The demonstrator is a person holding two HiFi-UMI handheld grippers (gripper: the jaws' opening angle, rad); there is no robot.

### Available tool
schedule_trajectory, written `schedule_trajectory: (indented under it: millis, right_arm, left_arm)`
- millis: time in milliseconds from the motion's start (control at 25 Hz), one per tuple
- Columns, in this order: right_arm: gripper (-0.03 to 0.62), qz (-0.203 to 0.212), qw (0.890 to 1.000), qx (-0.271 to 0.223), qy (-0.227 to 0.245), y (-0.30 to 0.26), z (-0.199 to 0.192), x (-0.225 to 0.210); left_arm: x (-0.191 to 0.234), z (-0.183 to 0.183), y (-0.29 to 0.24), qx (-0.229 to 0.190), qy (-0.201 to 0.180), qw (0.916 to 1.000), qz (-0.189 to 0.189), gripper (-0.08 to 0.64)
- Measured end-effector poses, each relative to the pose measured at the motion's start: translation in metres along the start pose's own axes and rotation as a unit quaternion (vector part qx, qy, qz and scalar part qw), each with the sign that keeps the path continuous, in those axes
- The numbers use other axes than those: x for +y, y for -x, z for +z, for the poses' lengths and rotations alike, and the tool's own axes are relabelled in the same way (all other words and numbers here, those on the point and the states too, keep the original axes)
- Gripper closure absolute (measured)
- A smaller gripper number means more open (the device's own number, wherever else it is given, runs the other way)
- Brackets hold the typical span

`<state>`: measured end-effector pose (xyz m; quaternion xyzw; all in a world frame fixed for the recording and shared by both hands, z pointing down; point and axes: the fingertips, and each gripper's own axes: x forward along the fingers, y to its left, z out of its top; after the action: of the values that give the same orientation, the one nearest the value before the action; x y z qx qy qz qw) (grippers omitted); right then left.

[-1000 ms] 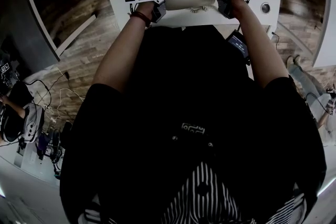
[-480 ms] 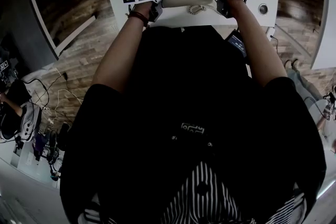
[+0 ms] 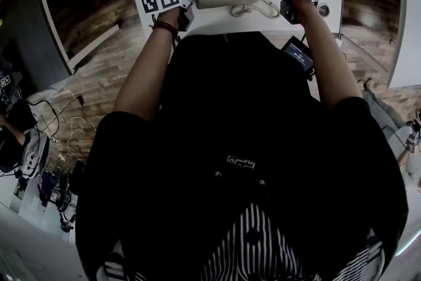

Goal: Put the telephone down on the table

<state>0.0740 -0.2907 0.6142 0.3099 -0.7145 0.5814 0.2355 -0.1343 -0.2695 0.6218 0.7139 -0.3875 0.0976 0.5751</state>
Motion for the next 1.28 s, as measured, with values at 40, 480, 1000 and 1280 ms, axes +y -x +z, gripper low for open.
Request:
schedule_trajectory:
  millis: [40,480,1000,1280]
  right_arm:
    - [0.331,0.001,1.000,-0.005,0.004,0.006,0.000,0.001]
    - [0.361,0.030,0.993,-0.059,0.103,0.071,0.023,0.058]
    - [0.589,0.076,0.927,-0.167,0.327,0.160,0.029,0.189]
    - [0.589,0.073,0.919,-0.207,0.328,0.180,0.029,0.198]
  left_arm:
    - [-0.003,0.002,0.004,-0.011,-0.004,0.9999,0.001,0.256]
    - [-0.075,0.035,0.060,-0.116,-0.109,0.9866,0.036,0.316]
    - [-0.259,0.059,0.106,-0.192,-0.308,0.9319,0.001,0.552]
    - [-0.282,0.043,0.106,-0.202,-0.330,0.9219,0.002,0.552]
